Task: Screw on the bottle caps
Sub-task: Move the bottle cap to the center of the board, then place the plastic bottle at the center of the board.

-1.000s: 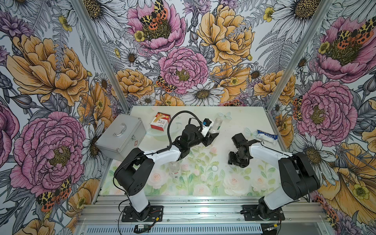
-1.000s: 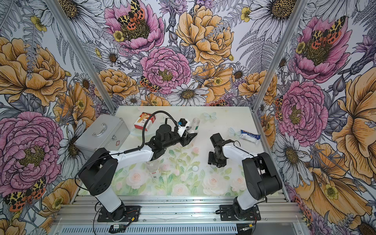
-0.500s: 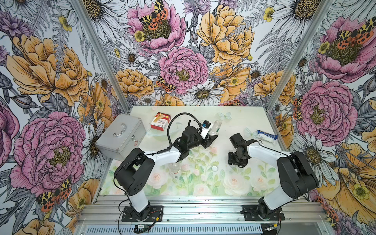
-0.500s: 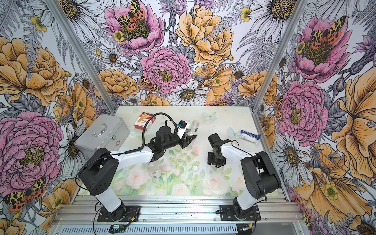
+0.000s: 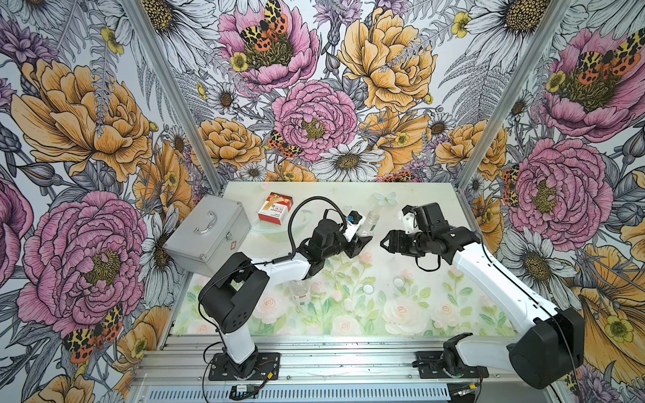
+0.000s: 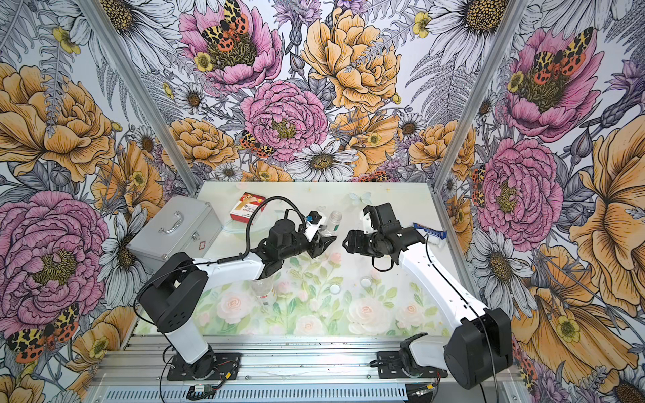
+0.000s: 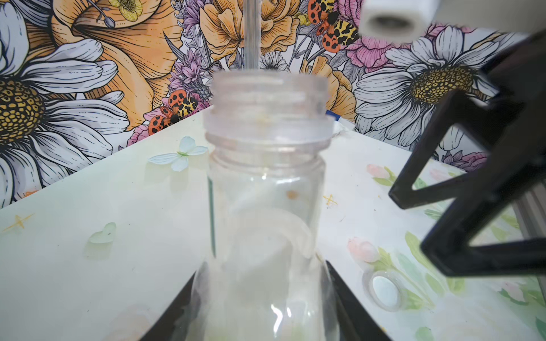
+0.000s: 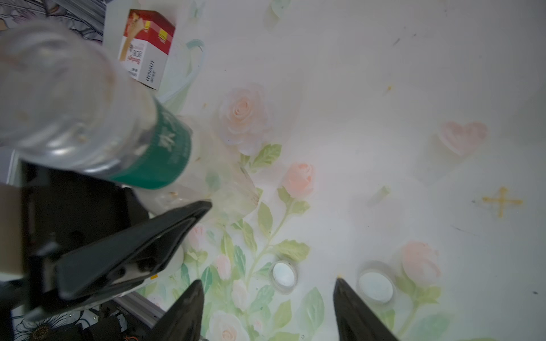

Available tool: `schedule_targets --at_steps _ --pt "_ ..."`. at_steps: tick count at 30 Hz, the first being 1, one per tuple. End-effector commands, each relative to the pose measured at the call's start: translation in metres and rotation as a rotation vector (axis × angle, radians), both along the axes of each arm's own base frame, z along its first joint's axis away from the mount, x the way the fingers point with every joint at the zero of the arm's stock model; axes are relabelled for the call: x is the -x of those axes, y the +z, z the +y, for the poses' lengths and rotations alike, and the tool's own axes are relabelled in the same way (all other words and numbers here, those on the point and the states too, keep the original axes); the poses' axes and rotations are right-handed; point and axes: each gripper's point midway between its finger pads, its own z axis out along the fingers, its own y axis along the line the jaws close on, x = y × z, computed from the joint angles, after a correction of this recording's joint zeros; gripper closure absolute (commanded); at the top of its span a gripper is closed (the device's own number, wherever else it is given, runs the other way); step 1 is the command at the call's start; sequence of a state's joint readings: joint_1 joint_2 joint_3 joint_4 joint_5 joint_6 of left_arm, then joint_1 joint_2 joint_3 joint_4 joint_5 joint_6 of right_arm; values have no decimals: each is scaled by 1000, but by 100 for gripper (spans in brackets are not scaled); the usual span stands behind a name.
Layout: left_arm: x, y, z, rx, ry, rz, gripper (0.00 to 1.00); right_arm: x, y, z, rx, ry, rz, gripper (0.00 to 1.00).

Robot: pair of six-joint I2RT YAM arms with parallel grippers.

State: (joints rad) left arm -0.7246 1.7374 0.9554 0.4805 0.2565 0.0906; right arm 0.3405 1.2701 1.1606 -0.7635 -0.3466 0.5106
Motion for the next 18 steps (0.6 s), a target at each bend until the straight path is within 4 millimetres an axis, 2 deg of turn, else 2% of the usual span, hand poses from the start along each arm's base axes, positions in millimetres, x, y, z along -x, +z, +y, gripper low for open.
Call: schedule_targets --at_steps 1,5,12,18 --pt "5 -4 -4 -8 -44 -34 65 4 43 16 -107 81 -68 30" --pt "11 -5 -8 -14 -78 -42 65 -10 53 21 -121 68 -69 30" --pt "19 -2 -13 -8 -122 -54 65 -39 30 31 -96 65 1 35" --pt "22 -2 -13 -15 -139 -66 64 -52 19 34 -51 63 4 42"
